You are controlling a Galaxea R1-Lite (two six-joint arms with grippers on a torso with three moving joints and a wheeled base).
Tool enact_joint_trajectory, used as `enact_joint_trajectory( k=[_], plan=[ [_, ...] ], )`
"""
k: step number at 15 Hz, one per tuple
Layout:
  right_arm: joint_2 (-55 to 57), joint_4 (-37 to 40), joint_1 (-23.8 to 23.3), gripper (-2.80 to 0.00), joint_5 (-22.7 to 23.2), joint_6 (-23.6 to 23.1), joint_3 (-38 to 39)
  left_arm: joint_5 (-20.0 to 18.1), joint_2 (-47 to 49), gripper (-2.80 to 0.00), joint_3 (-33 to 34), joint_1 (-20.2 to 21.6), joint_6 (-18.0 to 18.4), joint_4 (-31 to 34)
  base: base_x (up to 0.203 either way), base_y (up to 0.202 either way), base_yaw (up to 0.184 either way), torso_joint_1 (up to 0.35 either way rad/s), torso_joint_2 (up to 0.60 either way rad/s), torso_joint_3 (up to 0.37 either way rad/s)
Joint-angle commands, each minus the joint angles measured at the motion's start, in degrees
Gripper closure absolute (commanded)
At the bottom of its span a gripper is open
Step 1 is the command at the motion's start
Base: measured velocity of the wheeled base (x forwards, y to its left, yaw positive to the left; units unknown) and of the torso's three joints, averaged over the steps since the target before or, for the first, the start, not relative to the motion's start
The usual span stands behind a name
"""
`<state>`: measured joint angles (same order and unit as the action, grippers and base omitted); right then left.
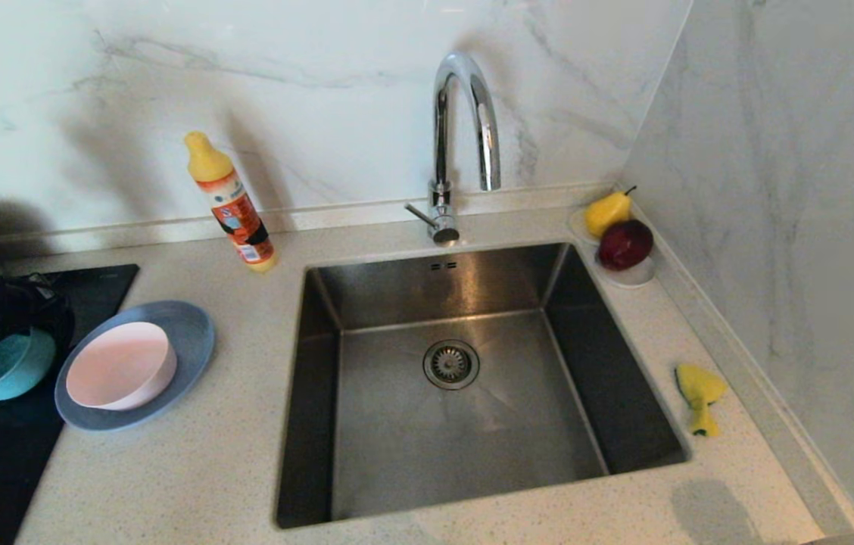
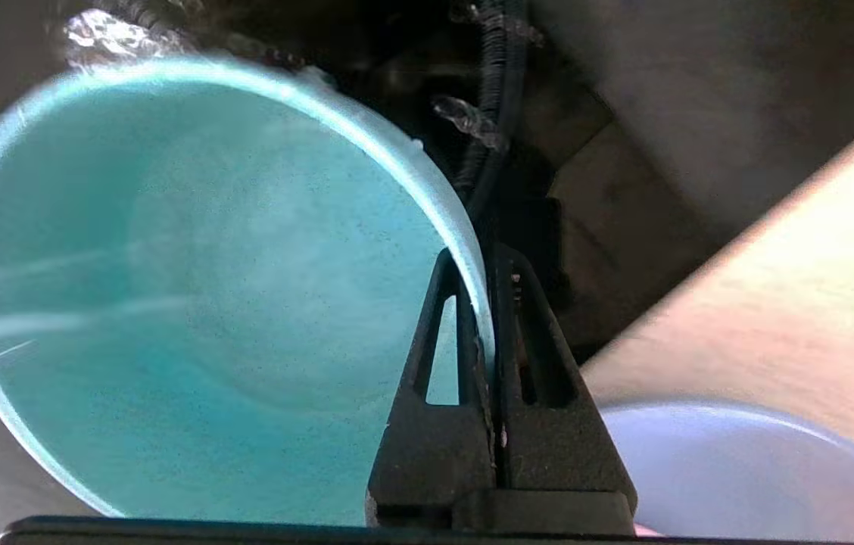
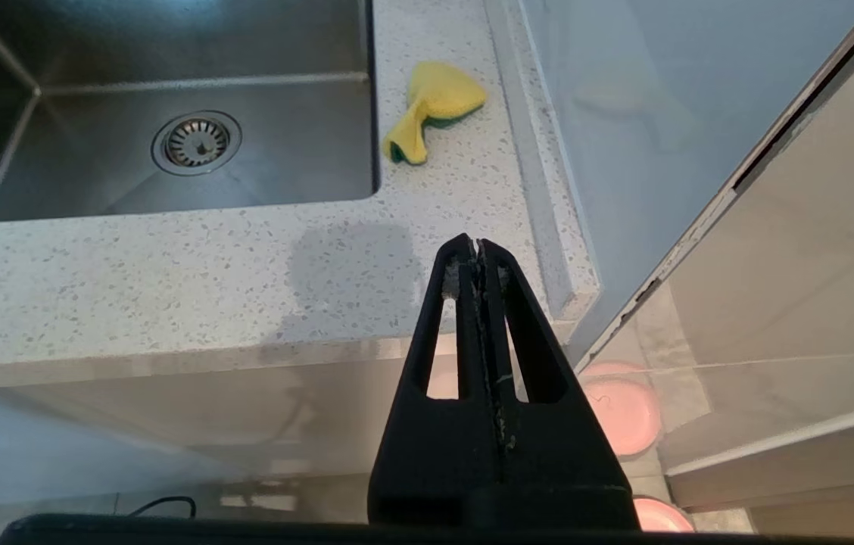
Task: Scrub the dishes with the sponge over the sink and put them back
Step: Place the bowl on the bowl
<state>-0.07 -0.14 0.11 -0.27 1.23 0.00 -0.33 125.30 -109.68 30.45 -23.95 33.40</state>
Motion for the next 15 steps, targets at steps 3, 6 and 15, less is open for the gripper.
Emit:
enact_joint_trajectory(
  k=[3,6,15],
  plan=[
    [0.0,0.0,0.1,0.00,0.0,0.0,0.0,-0.3,-6.2,0.00,0.0,-0.4,0.4,2.4,0.000,0.000,0.000,0.000,0.00,0.000],
    [0.0,0.0,0.1,0.00,0.0,0.0,0.0,-2.6,-13.0,0.00,0.1,-3.1,0.8,8.5,0.000,0.000,0.000,0.000,0.00,0.000],
    [0.0,0.0,0.1,0.00,0.0,0.0,0.0,5.8,-15.3,0.00,5.6,-25.7,-6.4,12.8,0.000,0.000,0.000,0.000,0.00,0.000]
  ],
)
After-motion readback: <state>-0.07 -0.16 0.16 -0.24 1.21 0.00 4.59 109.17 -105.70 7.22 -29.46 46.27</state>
